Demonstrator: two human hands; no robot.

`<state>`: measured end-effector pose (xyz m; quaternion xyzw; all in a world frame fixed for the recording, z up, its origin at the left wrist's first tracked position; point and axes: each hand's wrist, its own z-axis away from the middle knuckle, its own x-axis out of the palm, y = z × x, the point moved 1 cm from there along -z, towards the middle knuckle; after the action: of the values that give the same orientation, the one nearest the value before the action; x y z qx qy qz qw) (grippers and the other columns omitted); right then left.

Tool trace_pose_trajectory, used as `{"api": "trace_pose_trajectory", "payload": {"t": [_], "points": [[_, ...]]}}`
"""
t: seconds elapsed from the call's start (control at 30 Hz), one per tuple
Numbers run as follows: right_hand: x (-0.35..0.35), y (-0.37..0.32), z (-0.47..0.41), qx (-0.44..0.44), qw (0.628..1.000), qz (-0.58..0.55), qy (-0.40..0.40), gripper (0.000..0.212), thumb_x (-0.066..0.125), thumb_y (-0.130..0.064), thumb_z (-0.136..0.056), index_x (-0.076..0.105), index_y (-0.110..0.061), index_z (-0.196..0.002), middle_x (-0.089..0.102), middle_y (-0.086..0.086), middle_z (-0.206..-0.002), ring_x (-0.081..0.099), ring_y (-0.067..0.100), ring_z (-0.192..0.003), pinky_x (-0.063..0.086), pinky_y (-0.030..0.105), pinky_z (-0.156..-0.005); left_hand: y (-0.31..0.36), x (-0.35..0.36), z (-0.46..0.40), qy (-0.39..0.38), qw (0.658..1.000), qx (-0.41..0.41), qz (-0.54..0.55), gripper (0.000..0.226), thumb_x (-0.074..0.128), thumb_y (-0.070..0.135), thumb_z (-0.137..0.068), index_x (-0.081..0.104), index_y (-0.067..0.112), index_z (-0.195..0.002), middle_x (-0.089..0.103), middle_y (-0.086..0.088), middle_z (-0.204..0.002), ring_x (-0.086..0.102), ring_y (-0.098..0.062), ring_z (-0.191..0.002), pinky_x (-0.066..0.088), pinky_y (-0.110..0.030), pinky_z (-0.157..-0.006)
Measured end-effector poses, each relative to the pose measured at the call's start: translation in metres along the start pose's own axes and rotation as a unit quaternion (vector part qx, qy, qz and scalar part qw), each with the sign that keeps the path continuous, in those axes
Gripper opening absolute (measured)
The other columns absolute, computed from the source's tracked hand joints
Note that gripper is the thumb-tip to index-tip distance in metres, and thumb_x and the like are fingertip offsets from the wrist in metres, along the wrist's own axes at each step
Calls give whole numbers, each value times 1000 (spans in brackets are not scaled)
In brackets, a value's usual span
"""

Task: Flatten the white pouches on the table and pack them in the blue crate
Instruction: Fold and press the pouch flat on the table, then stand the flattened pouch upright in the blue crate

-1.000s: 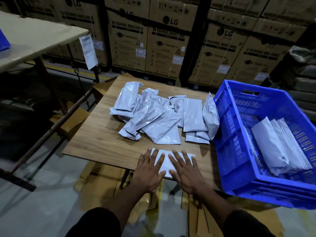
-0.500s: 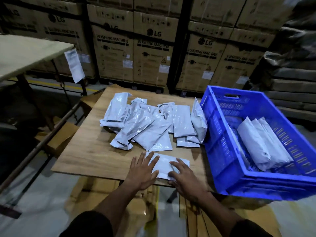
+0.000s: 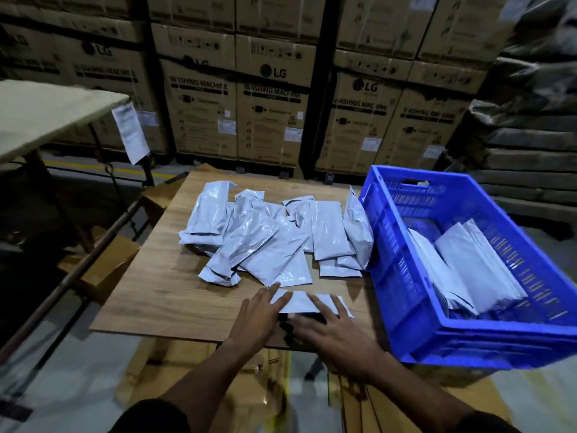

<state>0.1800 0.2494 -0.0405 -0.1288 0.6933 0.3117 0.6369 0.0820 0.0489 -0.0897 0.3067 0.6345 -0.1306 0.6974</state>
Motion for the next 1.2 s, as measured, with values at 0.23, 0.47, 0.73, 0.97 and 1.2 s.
{"api": "trace_pose_trajectory", "payload": {"t": [0.23,0.47,0.73,0.97,1.2], "points": [[-4,21,-20,-27,990,-20,-137,27,45,-34,-95,68,-33,-109,63,-9,-129,43,40,-138,49,53,-94,-10,-9,-7,16,994,82,64,67,49,3,-95,38,32,-155,14,-5,-169,35,-34,-145,45,-46,-104],[-31,47,-23,94,984,-148,-33,54,23,-40,-90,65,-22,-118,67,2,-122,65,32,-102,52,41,-76,4,3,8,109,970,-81,202,79,49,35,-105,-5,21,-161,0,-6,-170,13,-23,-155,31,-36,-118],[-98,107,19,227,883,-287,293,26,65,-3,-82,75,-9,-105,74,-2,-113,71,11,-99,56,24,-88,54,19,-13,-69,995,-72,11,60,33,50,-105,19,27,-159,3,-5,-170,3,-29,-156,9,-54,-122],[-149,197,78,300,865,-151,372,31,72,12,-78,75,-4,-104,75,8,-107,72,18,-93,53,28,-87,95,32,-35,-101,993,-53,-24,63,36,51,-104,21,23,-158,0,-8,-170,-2,-33,-156,7,-57,-121],[-100,261,136,406,895,-78,164,28,63,5,-80,74,-10,-101,74,16,-103,70,41,-89,57,50,-74,107,50,-46,-93,992,-67,-51,61,67,53,-83,63,17,-133,52,-15,-149,50,-40,-136,44,-64,-100]]}}
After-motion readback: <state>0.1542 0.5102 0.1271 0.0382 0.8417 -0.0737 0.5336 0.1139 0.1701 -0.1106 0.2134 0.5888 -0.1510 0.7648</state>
